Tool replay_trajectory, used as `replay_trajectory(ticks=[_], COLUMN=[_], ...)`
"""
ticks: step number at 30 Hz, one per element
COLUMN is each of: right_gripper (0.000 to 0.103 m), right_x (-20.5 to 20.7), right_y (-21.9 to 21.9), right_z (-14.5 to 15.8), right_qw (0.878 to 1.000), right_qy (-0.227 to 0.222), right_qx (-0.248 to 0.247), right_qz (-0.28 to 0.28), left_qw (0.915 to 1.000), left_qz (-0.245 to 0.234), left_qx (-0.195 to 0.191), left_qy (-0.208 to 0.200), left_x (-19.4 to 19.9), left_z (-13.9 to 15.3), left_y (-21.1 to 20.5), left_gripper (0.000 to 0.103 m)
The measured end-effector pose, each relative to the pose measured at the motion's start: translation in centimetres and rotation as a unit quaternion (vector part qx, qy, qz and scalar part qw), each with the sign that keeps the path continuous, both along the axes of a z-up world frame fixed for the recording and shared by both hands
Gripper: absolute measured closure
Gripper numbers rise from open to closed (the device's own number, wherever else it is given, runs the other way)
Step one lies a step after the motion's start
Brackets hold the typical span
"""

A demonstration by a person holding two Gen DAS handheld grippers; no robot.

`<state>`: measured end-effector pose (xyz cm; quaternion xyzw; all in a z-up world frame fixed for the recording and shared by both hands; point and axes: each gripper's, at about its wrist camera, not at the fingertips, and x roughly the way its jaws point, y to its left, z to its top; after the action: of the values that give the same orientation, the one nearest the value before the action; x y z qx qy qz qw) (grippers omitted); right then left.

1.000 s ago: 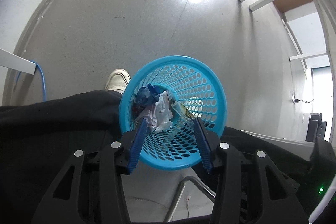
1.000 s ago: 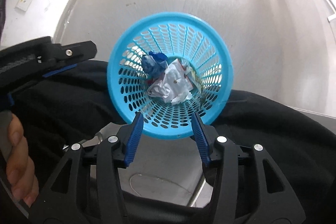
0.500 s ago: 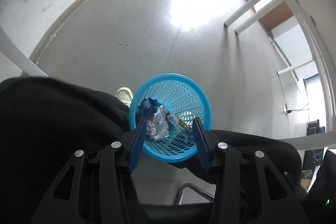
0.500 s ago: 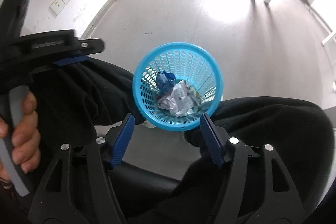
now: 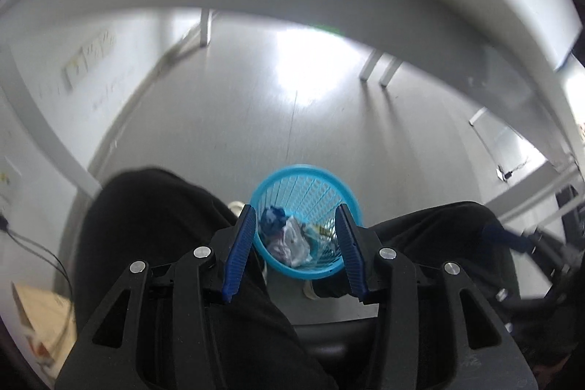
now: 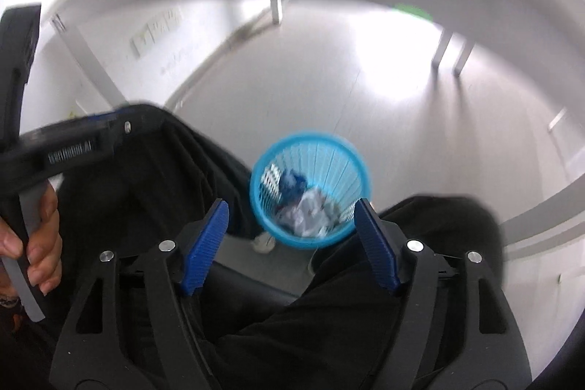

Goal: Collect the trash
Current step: 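Raise both grippers back up toward the remaining trash on the table, then grasp the white red-printed plastic bag with the left gripper while the right gripper grasps the clear bag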

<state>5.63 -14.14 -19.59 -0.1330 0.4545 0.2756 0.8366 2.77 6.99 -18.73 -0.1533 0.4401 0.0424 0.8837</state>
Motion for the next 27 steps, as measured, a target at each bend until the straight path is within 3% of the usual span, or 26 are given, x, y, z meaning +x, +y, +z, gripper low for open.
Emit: replay_trajectory(ticks=[12,20,27], right_gripper=[0.031,0.03,0.03], right_x=[0.5,4.8,10.0], right_y=[-3.0,-1.8,-0.3], right_z=[11.4,16.2,18.8], right_qw=[0.987,0.983,0.981], right_qy=[-0.085,-0.112,-0.117], right_qx=[0.127,0.133,0.136], right_qz=[-0.053,-0.065,-0.072], left_qw=[0.9909,0.9842,0.9821], left_qz=[-0.027,-0.03,-0.043], left_qx=[0.004,0.029,0.038], left_qy=[-0.132,-0.172,-0.179], left_x=[-1.1,2.4,6.6], left_z=[10.7,15.5,17.5], left_y=[2.1,1.9,1.8], left_gripper=[0.059,0.058,0.056])
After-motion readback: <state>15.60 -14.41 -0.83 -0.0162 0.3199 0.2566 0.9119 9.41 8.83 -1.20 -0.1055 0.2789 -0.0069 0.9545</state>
